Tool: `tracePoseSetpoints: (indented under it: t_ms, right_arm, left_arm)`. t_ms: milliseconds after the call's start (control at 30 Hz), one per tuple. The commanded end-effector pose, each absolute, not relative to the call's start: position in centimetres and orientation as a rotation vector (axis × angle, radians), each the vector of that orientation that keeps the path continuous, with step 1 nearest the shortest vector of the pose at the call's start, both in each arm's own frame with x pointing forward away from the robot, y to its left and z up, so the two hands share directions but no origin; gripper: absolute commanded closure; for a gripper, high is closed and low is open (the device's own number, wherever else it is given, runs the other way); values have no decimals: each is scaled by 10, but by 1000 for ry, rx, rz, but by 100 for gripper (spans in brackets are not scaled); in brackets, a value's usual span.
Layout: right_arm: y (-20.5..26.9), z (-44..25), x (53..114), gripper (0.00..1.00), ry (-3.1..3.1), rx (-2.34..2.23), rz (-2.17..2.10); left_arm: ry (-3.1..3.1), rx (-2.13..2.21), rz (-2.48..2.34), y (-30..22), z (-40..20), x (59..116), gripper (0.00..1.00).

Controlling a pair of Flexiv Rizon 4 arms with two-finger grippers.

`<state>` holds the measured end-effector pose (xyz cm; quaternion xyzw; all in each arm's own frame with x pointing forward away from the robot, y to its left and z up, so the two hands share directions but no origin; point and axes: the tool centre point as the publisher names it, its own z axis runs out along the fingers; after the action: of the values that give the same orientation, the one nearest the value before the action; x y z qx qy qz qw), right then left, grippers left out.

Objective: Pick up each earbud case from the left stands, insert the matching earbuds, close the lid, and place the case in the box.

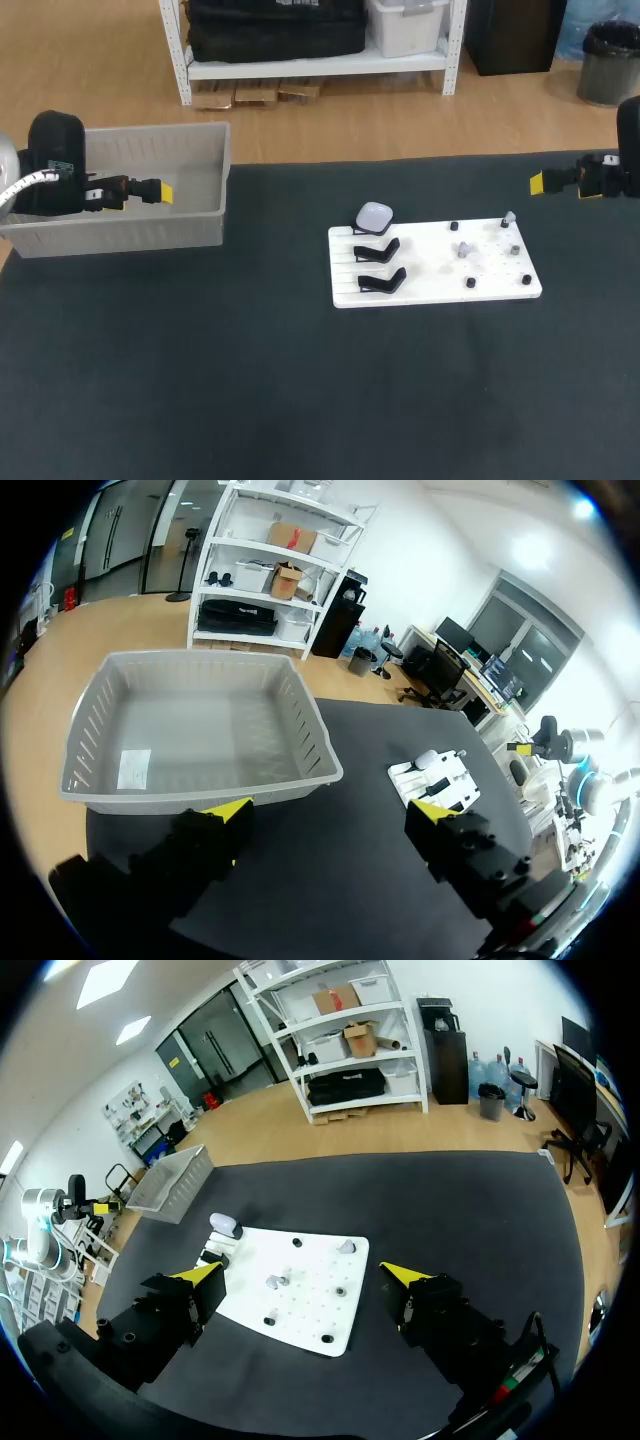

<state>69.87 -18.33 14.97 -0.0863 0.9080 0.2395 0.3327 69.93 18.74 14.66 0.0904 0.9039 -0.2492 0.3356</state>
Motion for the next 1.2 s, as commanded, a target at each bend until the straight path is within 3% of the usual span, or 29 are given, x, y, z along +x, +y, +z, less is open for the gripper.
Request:
tracePoseSetpoints:
  t_ms: [33, 867, 1100, 1200]
  right_arm:
    - [-184, 150, 699, 0, 2372, -227, 628]
    - [-184, 150, 699, 0, 2372, -227, 628]
    - [-184, 150, 699, 0, 2372, -227, 628]
    - [-184, 150, 699, 0, 2372, -227, 628]
  left_arm:
    - [2373, 231, -636, 185, 149, 700, 0]
    - [2373, 231, -636, 185, 149, 700, 0]
    - [1721, 1177, -763, 147, 189, 711, 0]
    - [1727, 1210, -742, 142, 193, 714, 0]
